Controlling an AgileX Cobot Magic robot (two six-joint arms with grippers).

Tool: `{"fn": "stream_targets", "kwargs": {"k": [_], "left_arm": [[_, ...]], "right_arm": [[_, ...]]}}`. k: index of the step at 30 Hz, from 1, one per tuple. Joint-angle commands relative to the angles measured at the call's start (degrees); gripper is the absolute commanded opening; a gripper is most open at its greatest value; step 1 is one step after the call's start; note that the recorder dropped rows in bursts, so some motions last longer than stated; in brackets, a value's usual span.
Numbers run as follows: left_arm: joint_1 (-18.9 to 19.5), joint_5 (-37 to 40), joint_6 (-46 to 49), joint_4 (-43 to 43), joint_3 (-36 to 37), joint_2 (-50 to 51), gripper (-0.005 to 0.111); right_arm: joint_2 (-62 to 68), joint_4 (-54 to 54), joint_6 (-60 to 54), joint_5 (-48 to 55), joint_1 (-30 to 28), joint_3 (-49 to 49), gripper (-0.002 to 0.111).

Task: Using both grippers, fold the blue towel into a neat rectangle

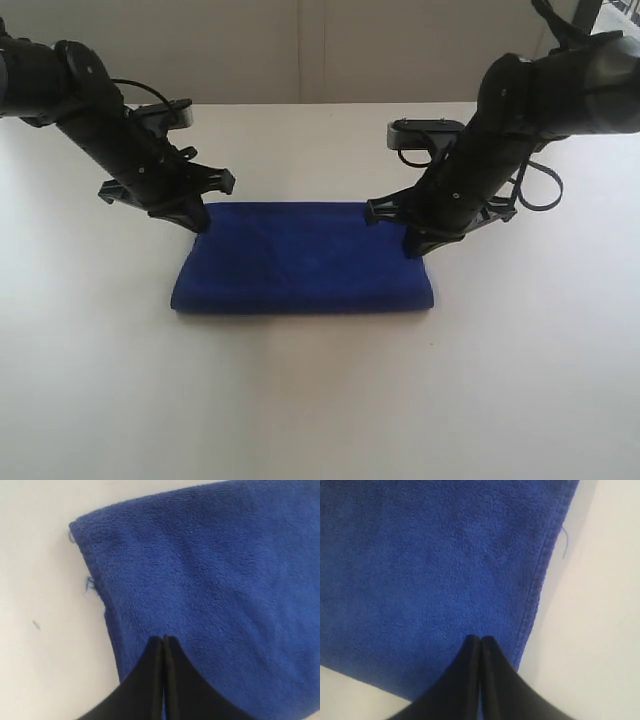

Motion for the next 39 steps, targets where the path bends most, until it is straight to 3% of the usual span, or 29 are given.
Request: {"fn": "stream_targets", "kwargs": {"k": [1, 17, 27, 39], "left_arm": [[-0.45, -1.46, 0.20, -2.60, 0.17, 1.62, 0.000], [-1.45, -1.99, 1.26, -0.64, 0.17, 2.23, 0.000], [-1.57, 4.49, 1.38, 0.44, 0.48, -3.39, 0.000], [-1.57, 0.12, 1.38, 1.08, 7.68, -0.17, 0.000]], "right_arm": [[1.28, 0.25, -0.83, -1.30, -0.05, 0.16, 0.000], [2.53, 0.25, -0.83, -2.27, -0.05, 0.16, 0.000], [0.95, 0.97, -1.08, 0.37, 1.06, 0.39, 0.000], [4.94, 1.11, -0.71, -0.93, 1.74, 0.40, 0.000]]}}
